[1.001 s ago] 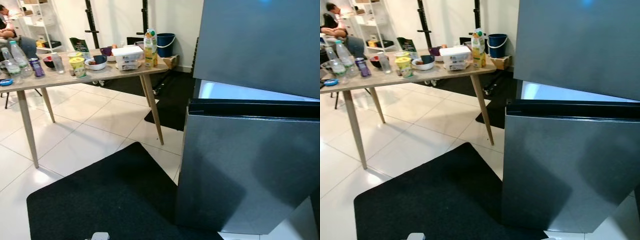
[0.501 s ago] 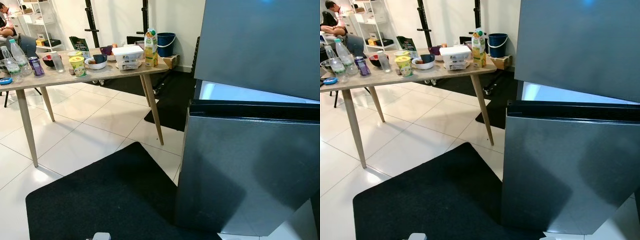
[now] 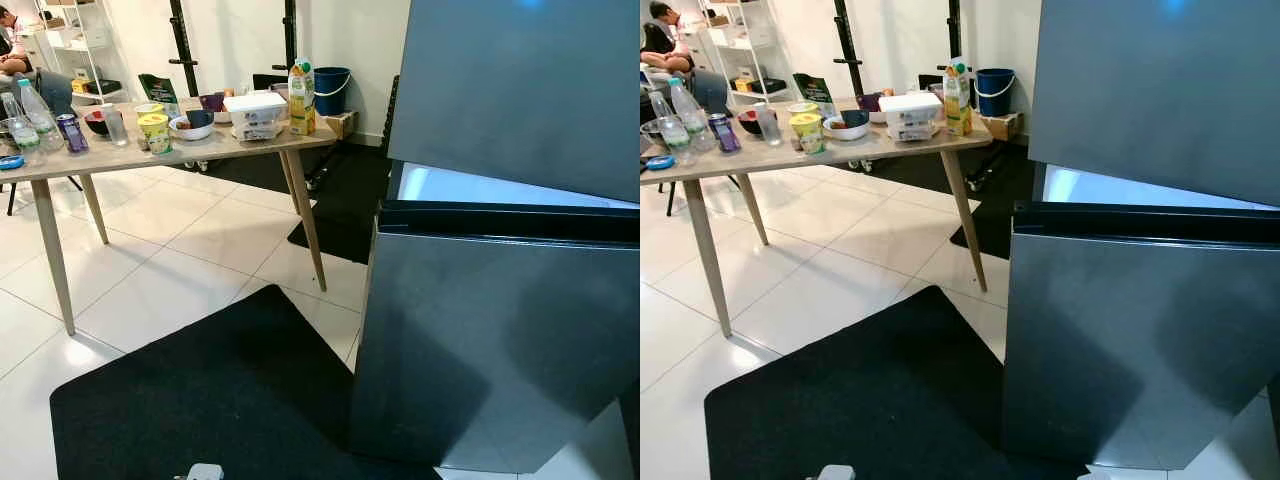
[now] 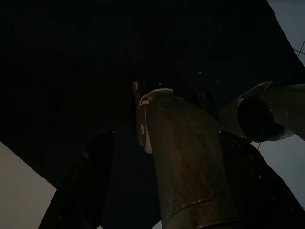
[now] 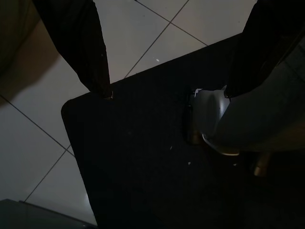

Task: Restocking fridge

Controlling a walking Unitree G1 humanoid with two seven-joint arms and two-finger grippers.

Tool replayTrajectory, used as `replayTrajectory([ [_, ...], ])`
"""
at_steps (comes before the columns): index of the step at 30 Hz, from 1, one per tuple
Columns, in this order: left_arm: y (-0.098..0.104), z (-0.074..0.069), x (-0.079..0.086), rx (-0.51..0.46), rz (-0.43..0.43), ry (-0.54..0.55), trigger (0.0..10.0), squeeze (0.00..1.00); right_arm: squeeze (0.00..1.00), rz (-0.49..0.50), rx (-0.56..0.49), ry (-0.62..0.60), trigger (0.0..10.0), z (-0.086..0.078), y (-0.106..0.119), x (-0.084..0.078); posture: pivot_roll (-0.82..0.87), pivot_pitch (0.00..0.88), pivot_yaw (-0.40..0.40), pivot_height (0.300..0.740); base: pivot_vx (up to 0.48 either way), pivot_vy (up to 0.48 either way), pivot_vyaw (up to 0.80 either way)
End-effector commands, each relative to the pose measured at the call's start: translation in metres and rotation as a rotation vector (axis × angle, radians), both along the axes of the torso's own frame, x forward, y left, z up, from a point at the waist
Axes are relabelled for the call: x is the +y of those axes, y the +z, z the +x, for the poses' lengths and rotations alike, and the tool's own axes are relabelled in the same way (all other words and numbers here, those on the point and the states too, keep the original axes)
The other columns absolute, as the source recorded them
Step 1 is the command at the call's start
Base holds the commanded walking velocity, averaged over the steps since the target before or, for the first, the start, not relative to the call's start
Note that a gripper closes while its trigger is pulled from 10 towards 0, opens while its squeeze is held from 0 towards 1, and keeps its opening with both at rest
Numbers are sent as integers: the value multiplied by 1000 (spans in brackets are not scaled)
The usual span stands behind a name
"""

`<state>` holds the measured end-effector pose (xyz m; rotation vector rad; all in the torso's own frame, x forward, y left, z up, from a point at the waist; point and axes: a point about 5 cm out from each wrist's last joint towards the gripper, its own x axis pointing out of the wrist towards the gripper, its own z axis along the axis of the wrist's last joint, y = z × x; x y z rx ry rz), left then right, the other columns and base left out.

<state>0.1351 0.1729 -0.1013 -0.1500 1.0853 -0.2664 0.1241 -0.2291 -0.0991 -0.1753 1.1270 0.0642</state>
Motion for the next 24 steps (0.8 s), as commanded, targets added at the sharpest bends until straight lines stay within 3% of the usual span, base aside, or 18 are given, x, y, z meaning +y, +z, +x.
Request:
replayTrajectory([
  [1, -1, -1, 0, 9, 0, -9, 10000, 0, 0, 8, 6, -6, 10000, -2, -1, 3, -87, 12, 18, 740, 240, 0, 0],
  [24, -1, -1, -1, 9, -3, -12, 10000, 0, 0, 13, 4, -12, 10000, -2, -1, 4, -90, 11, 20, 740, 249, 0, 0],
])
